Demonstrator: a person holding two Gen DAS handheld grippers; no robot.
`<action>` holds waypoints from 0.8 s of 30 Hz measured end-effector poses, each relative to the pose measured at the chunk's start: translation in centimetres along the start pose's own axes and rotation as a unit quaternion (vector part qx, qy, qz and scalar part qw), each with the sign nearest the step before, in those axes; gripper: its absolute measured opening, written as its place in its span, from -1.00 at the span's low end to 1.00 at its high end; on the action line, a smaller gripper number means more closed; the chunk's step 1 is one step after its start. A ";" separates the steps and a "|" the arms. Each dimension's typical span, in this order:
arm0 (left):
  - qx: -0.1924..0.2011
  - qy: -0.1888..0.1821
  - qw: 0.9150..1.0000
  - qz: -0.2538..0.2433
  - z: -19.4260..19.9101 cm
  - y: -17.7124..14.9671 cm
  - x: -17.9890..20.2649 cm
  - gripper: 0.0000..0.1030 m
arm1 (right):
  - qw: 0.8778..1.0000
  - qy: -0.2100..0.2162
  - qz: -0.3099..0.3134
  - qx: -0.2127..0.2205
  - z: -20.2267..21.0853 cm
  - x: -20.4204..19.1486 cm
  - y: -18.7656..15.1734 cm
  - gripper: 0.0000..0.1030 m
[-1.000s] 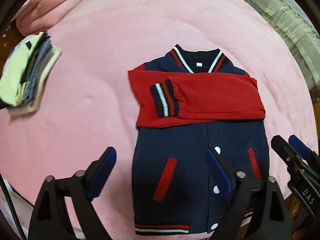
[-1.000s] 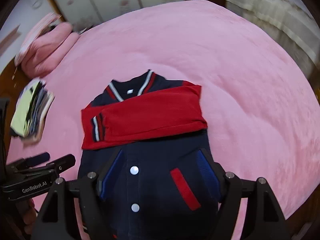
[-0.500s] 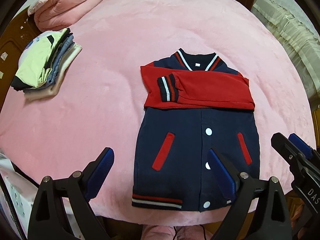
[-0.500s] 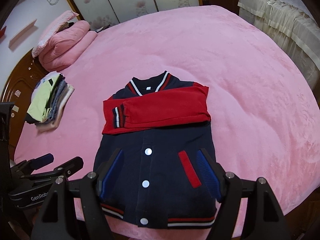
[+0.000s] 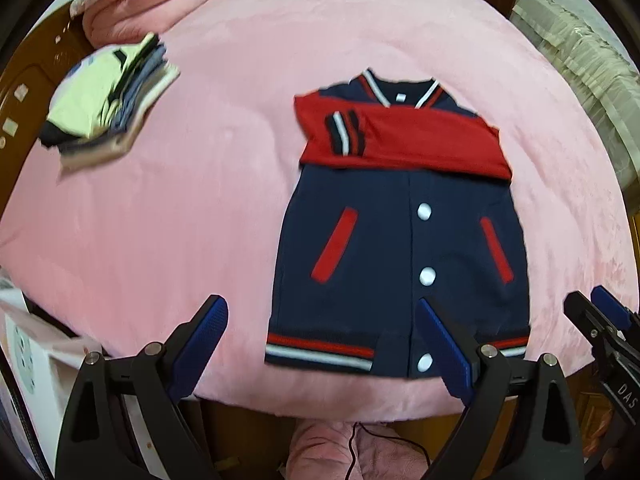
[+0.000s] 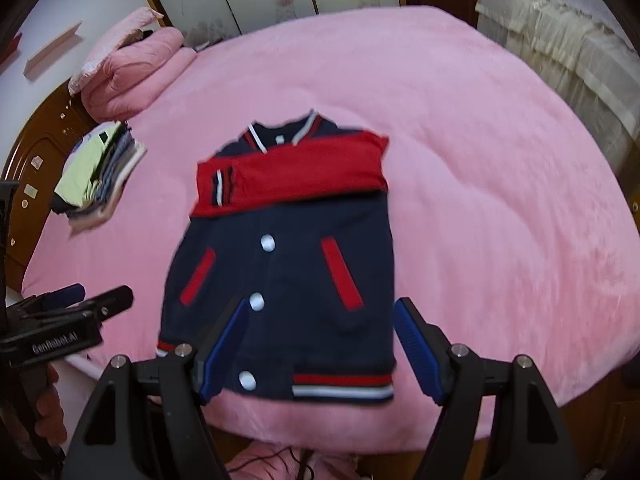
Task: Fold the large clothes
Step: 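Grasp the striped hem of the jacket with both tools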
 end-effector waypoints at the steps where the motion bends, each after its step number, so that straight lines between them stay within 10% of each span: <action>1: -0.004 -0.002 1.000 0.004 -0.3 -0.7 -0.4 0.82 | 1.000 0.001 -0.003 -0.006 -0.1 0.5 -0.8 0.45; 10: -0.037 -0.044 0.995 0.084 -4.4 -5.9 -4.6 0.82 | 0.992 0.044 -0.099 -0.063 -3.5 4.7 -6.9 0.45; 17: -0.053 -0.099 0.974 0.198 -9.2 -8.5 -6.5 0.81 | 0.974 0.083 -0.190 -0.093 -6.7 5.8 -9.9 0.44; 24: -0.075 -0.071 0.967 0.231 -12.9 -9.3 -7.1 0.42 | 0.962 0.090 -0.234 -0.105 -9.0 6.4 -10.4 0.02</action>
Point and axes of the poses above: each gripper's, at about its wrist camera, not at the fingertips, and z roughly against the way its jaws point, x to its right, y to its top, the point moved 8 cm from there along -z, roughly the way its jaws point, and after that the axes turned 3 degrees about -y, right-handed, at the moved point
